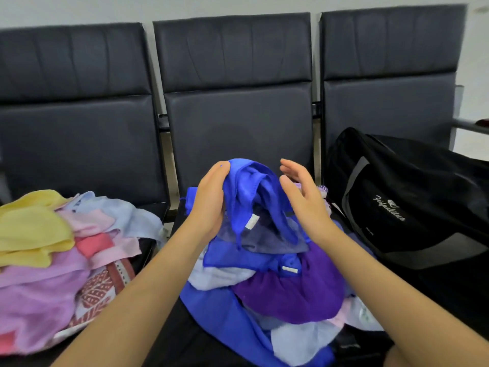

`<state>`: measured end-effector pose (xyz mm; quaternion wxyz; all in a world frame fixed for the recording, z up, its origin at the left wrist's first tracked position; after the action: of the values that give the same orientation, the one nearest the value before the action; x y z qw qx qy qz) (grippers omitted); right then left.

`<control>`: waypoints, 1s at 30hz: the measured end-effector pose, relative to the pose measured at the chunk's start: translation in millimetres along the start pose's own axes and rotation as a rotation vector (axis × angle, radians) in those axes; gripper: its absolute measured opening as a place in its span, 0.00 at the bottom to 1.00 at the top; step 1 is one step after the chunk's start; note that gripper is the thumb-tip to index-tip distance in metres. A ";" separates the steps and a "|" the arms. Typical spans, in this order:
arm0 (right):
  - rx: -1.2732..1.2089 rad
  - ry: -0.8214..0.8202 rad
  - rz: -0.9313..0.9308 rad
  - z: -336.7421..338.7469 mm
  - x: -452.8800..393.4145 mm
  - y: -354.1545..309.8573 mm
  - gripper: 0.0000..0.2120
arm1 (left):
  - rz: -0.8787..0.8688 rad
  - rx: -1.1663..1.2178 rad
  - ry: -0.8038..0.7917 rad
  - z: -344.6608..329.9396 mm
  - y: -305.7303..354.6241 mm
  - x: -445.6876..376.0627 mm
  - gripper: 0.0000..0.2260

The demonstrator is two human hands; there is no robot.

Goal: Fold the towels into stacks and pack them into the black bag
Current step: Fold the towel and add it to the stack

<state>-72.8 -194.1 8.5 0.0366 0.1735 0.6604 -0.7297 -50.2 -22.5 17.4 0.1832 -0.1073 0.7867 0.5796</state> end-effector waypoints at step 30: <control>0.027 0.033 0.069 0.2 -20.2 -96.7 0.12 | 0.048 0.027 0.175 35.3 77.3 -2.6 0.11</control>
<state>-81.3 -185.8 106.5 0.0485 0.2088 0.6444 -0.7340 -71.5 34.6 76.7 0.1010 -0.1362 0.8098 0.5617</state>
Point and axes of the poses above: each hand's wrist, its own x-axis away from the middle knuckle, its own z-axis out of the back of the hand, y = z × x, the point moved 10 cm from there along -x, towards the middle knuckle, and after that the axes turned 13 degrees about -z, right-handed, at the moved point
